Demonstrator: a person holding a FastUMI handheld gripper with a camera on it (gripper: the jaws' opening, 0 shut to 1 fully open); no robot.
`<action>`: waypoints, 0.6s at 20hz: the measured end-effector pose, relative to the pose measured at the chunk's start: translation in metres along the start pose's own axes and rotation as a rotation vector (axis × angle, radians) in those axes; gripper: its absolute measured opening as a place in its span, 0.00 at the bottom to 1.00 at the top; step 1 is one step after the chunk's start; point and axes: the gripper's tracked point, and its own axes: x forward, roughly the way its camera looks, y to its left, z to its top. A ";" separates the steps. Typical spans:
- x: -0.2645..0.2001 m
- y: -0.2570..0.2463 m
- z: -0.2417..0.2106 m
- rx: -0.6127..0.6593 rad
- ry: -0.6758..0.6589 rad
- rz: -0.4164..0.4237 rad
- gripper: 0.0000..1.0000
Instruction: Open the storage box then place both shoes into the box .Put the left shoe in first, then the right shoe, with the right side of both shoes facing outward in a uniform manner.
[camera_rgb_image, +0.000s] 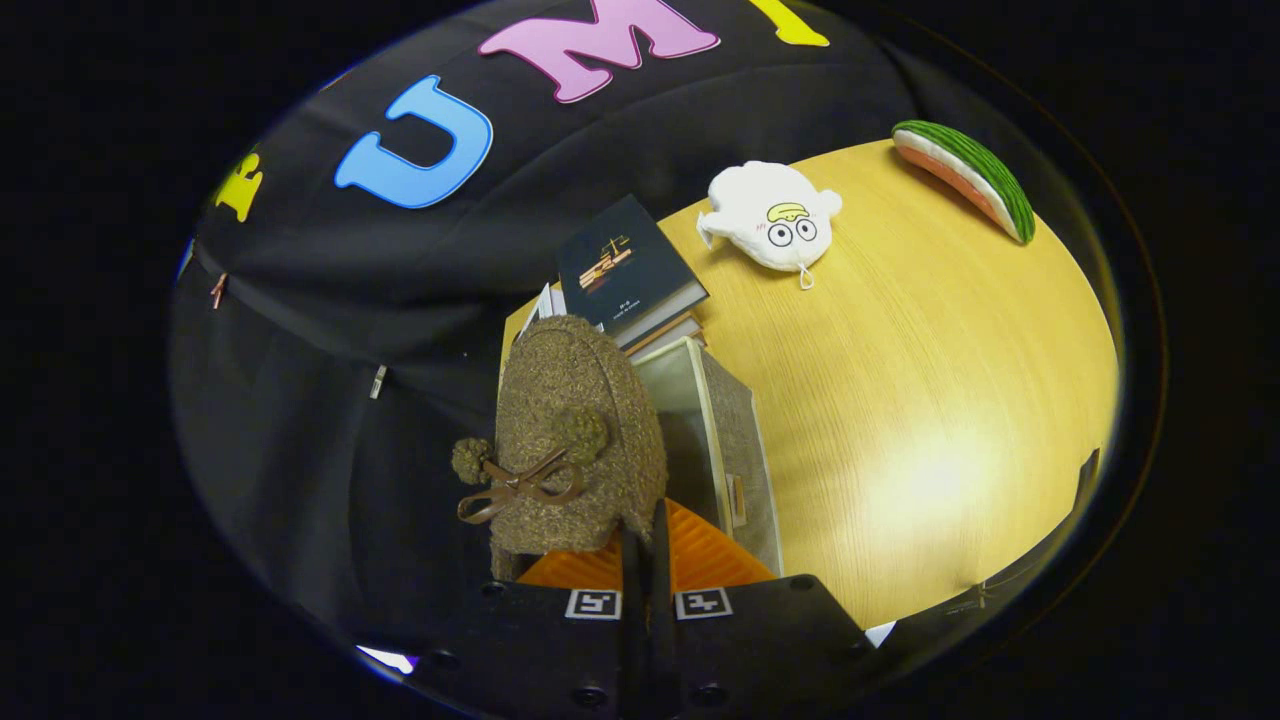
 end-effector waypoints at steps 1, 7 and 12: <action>0.004 -0.001 -0.001 -0.002 0.002 -0.008 0.05; 0.019 0.004 -0.012 0.015 0.047 -0.008 0.07; 0.009 0.026 -0.013 0.011 0.046 0.073 0.79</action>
